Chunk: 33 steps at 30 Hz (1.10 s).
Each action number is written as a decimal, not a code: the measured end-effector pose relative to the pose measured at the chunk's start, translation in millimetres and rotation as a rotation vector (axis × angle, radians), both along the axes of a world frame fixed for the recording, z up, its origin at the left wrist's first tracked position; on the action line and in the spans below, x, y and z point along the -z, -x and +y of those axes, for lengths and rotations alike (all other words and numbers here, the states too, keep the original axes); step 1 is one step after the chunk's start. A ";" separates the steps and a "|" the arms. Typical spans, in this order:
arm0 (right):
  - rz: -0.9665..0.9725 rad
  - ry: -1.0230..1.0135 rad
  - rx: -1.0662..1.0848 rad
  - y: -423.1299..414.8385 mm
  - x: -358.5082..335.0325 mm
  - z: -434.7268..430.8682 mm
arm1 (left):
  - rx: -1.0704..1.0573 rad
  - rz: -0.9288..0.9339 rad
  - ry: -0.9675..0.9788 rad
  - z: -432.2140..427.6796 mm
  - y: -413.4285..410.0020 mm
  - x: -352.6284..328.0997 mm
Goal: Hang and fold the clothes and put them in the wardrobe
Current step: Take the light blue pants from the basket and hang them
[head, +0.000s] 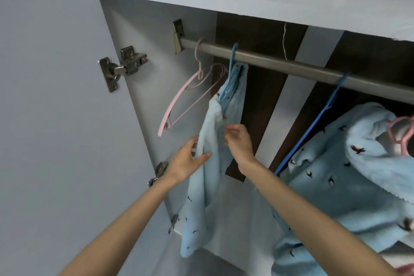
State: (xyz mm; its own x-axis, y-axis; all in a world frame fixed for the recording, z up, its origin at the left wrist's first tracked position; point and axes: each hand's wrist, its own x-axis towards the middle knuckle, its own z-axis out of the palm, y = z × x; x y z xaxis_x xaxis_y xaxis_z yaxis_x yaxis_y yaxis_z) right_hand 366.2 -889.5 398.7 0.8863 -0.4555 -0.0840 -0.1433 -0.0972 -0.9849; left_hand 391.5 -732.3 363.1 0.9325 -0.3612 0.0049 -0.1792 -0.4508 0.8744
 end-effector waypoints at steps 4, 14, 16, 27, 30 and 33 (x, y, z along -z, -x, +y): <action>0.133 0.044 -0.094 28.8 49.0 9.2 | -0.052 0.015 -0.061 8.8 9.1 15.2; 0.303 0.151 -0.357 58.3 130.1 44.8 | -0.132 0.147 0.046 20.5 5.4 35.2; 0.345 0.086 -0.344 57.0 138.5 50.7 | -0.112 0.214 0.146 17.7 8.0 31.7; 0.380 0.017 -0.274 50.0 150.6 37.8 | -0.018 0.281 0.368 8.1 4.9 22.4; 0.347 0.036 -0.252 51.6 148.7 24.7 | -0.043 0.246 0.414 3.2 -1.3 18.4; 0.327 0.030 -0.198 44.3 148.2 9.0 | -0.049 0.195 0.395 -2.4 -8.7 16.0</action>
